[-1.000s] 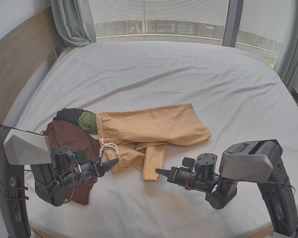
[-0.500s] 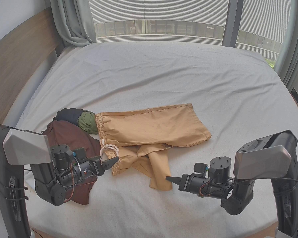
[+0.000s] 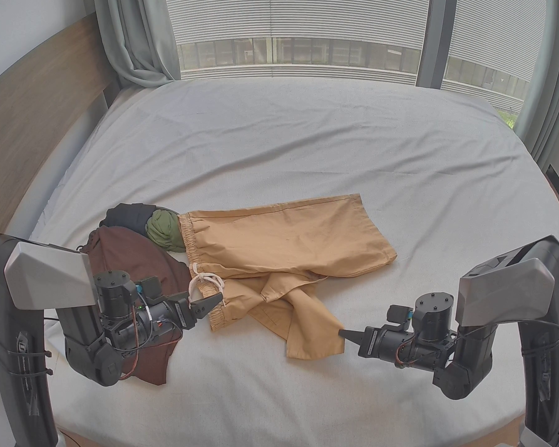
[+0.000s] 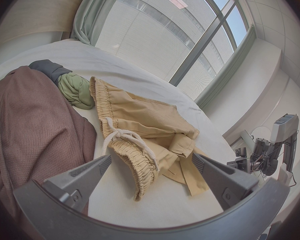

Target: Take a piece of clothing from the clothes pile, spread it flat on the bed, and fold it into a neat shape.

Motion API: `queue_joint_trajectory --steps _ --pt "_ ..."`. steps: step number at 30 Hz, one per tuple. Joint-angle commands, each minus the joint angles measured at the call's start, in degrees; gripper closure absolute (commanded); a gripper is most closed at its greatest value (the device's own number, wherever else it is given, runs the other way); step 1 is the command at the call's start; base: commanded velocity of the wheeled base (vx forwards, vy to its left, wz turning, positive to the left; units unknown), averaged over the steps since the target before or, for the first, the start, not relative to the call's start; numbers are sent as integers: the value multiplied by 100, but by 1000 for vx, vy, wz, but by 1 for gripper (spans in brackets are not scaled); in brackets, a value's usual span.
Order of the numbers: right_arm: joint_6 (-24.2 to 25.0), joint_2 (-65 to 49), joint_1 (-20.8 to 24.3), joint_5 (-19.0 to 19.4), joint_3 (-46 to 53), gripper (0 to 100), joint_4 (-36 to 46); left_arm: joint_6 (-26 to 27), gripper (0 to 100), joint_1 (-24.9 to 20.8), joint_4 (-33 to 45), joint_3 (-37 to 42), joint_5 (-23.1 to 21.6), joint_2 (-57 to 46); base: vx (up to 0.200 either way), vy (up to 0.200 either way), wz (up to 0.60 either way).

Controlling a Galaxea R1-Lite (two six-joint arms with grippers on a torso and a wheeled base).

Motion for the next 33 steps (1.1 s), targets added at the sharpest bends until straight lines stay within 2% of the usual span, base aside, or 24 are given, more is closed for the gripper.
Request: queue_joint_trajectory --steps 1,8,9,17,21,27,33 --pt "-131 331 -158 -32 -104 100 -1 -2 0 -12 3 8 1 9 0 0 0" --pt "-228 340 -202 -41 -218 100 -10 -2 0 -47 3 8 1 27 0 0 0" --pt "-254 304 -202 -41 -210 0 -10 -2 0 -47 -6 -1 1 27 0 0 0" --pt "-509 -987 -70 -129 -130 0 -1 -2 0 -65 -6 -1 1 27 0 0 0" --pt "-483 -1541 325 -103 -297 0 78 7 0 -65 -6 -36 1 36 0 0 0" --pt "-457 -1480 932 -103 -921 0 799 -2 0 -38 -6 -80 1 27 0 0 0" --pt "-123 -864 1143 -129 -1712 0 1264 -10 0 -21 -6 -89 1 9 0 0 0"
